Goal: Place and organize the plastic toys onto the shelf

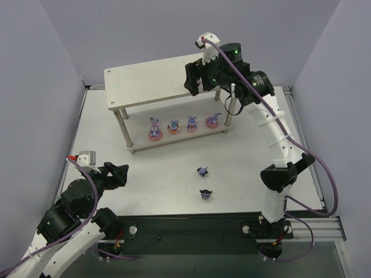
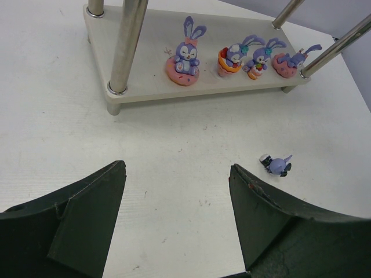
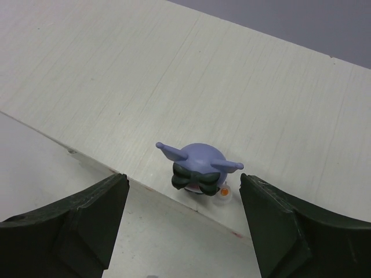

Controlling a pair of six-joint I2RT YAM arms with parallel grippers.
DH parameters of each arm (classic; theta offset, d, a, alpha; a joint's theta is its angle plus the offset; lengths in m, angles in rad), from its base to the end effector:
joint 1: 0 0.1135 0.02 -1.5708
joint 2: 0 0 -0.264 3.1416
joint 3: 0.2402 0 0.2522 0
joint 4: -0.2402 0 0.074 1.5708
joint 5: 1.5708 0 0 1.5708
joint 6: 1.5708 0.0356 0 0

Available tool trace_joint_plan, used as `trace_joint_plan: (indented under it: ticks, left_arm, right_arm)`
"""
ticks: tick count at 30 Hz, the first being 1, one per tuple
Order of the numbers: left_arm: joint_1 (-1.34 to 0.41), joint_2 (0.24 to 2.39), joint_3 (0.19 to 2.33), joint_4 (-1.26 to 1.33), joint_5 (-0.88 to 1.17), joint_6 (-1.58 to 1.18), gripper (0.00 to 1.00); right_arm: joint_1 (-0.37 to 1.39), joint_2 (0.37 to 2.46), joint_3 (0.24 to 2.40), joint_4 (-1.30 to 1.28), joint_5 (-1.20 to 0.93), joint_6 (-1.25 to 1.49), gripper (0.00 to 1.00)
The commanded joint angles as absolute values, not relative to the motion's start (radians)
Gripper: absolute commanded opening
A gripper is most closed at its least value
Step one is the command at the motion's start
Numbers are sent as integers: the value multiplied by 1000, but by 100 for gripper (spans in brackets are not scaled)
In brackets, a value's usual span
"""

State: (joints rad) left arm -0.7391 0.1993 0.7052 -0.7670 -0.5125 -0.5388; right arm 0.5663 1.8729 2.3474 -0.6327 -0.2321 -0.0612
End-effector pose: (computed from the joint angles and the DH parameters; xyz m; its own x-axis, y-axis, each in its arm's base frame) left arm 0.0472 -0.0194 0.3098 -0.2853 -0.3450 -0.8942 0.1055 0.9160 -0.3871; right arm 0.3301 0.2195 0.5137 -0.0890 -0.1271 -0.9879 -0.7206 0.6929 -0.0242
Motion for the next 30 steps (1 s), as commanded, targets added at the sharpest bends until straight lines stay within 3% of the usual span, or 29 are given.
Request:
trace_joint_plan:
  ticks: [1, 11, 21, 25, 30]
  left_arm:
    - [-746, 187, 713, -758, -522, -537, 82]
    - [-745, 184, 713, -759, -523, -538, 82]
    - [-746, 207, 715, -746, -499, -534, 82]
    - [-744, 232, 716, -739, -485, -532, 82]
    - [-746, 255, 710, -723, -471, -541, 82]
  right_arm:
    - [586, 1772, 2327, -565, -222, -71, 81]
    - [653, 1568, 2113, -540, -54, -22, 81]
    - [759, 1087, 1314, -425, 59, 270, 80]
    - [819, 997, 1026, -376, 154, 425, 79]
    - [1041, 983, 835, -313, 354, 626, 80]
